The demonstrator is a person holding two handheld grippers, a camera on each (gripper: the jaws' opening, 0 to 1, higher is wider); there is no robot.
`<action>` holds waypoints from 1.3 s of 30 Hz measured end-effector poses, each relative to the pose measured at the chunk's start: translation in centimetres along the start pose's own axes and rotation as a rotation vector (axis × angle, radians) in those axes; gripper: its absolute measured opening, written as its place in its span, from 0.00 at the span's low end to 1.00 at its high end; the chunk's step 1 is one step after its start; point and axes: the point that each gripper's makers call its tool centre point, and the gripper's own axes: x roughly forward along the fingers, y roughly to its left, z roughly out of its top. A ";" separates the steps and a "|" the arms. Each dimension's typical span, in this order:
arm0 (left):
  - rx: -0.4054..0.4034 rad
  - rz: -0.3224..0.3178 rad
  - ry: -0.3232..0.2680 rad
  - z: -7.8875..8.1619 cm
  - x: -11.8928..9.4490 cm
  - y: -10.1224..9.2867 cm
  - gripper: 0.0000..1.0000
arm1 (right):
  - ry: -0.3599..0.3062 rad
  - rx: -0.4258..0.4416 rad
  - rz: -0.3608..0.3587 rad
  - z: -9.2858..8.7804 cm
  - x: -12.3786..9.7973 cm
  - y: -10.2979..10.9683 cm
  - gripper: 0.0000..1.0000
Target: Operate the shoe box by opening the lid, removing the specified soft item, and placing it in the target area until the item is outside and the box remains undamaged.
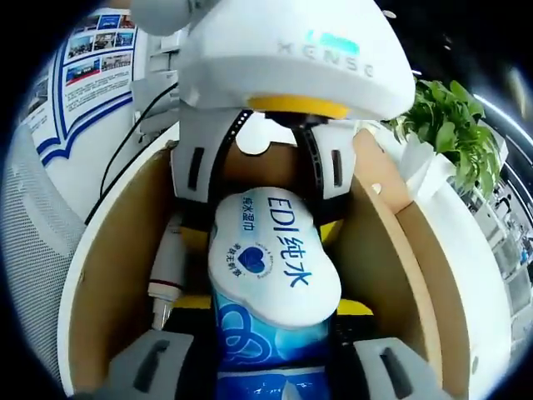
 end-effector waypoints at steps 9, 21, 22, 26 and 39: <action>0.009 -0.025 0.026 -0.4 -0.7 0.0 0.66 | -0.015 -0.003 0.000 0.4 -0.3 -0.1 0.43; 0.005 -0.036 0.034 -0.4 -1.6 0.0 0.64 | -0.039 0.000 0.008 1.3 -1.2 -0.1 0.41; 0.005 -0.034 0.035 -0.3 -1.7 -0.1 0.64 | -0.041 -0.003 0.007 1.4 -1.3 -0.1 0.41; 0.015 -0.033 0.045 -0.4 -1.9 -0.2 0.64 | -0.049 0.005 0.002 1.6 -1.5 -0.1 0.41; 0.005 -0.032 0.028 0.2 -2.8 -0.7 0.62 | -0.084 0.000 -0.001 2.7 -2.7 -0.1 0.40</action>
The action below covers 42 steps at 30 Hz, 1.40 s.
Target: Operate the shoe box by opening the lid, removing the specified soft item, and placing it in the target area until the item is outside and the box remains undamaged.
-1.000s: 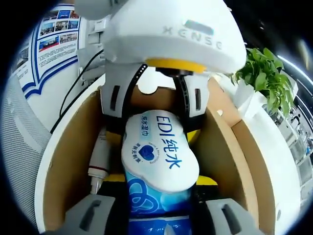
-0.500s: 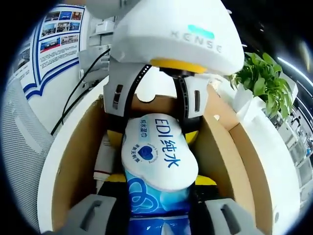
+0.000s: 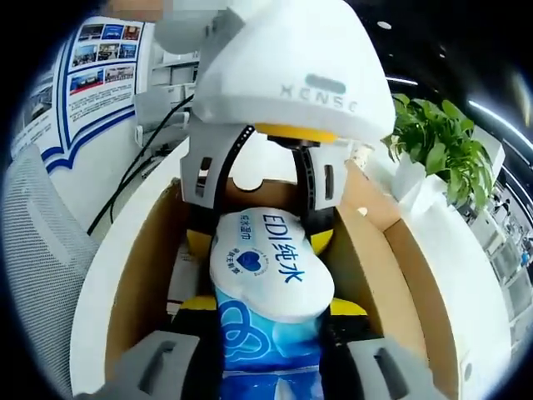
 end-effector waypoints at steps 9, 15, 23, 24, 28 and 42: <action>-0.005 -0.004 -0.018 0.4 -0.4 0.1 0.62 | 0.004 -0.010 0.000 0.5 -0.5 -0.2 0.39; 0.004 0.001 -0.028 0.9 -0.9 0.4 0.62 | 0.007 -0.013 -0.013 0.8 -1.3 -0.5 0.39; 0.013 0.007 -0.023 1.5 -1.9 0.3 0.62 | -0.001 -0.016 -0.022 1.4 -2.2 -0.5 0.39; 0.013 0.007 -0.021 1.5 -2.0 0.2 0.62 | -0.003 -0.015 -0.021 1.5 -2.4 -0.5 0.39; 0.012 0.009 -0.017 1.8 -2.5 -0.1 0.62 | -0.008 -0.018 -0.021 2.0 -2.9 -0.4 0.39; 0.019 0.008 -0.001 3.3 -4.6 -0.3 0.62 | -0.031 -0.015 -0.029 3.0 -5.2 -0.4 0.39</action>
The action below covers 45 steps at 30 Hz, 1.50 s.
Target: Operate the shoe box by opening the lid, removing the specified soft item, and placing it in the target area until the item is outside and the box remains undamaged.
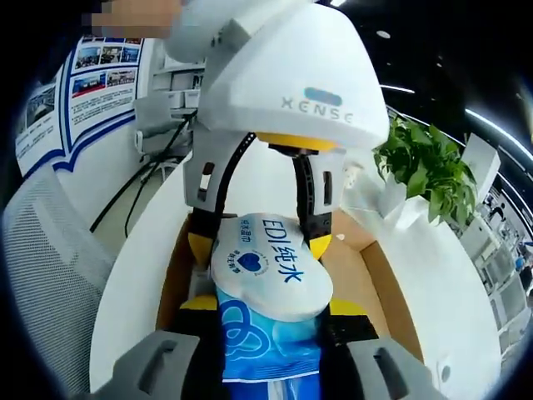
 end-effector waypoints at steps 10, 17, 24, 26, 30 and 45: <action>0.014 -0.001 0.011 1.3 -1.1 0.1 0.62 | -0.012 0.003 -0.015 0.4 -1.7 -0.2 0.39; 0.028 0.002 0.019 2.6 -1.6 0.0 0.62 | -0.014 0.003 -0.030 0.3 -3.1 -0.3 0.39; 0.042 0.000 0.011 4.7 -1.2 -0.1 0.62 | -0.006 0.005 -0.042 -0.8 -4.8 -0.4 0.39; 0.048 -0.002 0.011 5.4 -1.1 -0.1 0.62 | -0.004 0.008 -0.047 -1.2 -5.3 -0.5 0.39; 0.058 -0.005 0.009 6.7 -0.8 -0.1 0.62 | 0.002 0.015 -0.057 -2.1 -6.5 -0.8 0.39; 0.090 -0.022 0.002 10.5 -0.1 -0.2 0.62 | 0.013 0.035 -0.075 -4.2 -9.6 -1.4 0.39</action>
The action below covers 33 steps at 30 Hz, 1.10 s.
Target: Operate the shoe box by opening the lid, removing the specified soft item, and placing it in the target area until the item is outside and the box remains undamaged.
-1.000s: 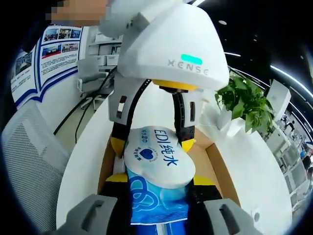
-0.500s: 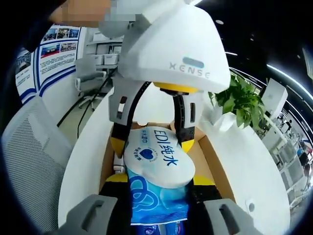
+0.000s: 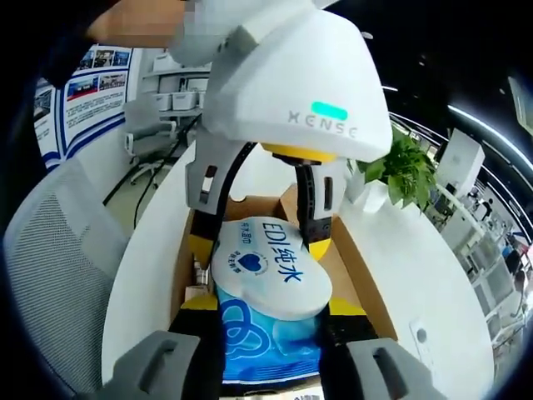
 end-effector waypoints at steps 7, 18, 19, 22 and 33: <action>0.011 -0.003 -0.007 1.6 0.0 0.0 0.62 | 0.005 -0.001 -0.008 -0.7 -1.5 -0.2 0.39; 0.037 -0.010 -0.021 4.7 0.4 0.1 0.62 | 0.011 0.011 -0.030 -2.2 -4.1 -0.7 0.39; 0.041 -0.012 -0.021 5.0 0.5 0.1 0.62 | 0.012 0.013 -0.031 -2.4 -4.3 -0.7 0.39; 0.049 -0.017 -0.023 5.7 0.7 0.1 0.62 | 0.013 0.020 -0.036 -2.9 -4.9 -0.8 0.39; 0.063 -0.030 -0.030 8.1 1.4 -0.1 0.62 | 0.005 0.039 -0.040 -4.5 -6.8 -0.9 0.39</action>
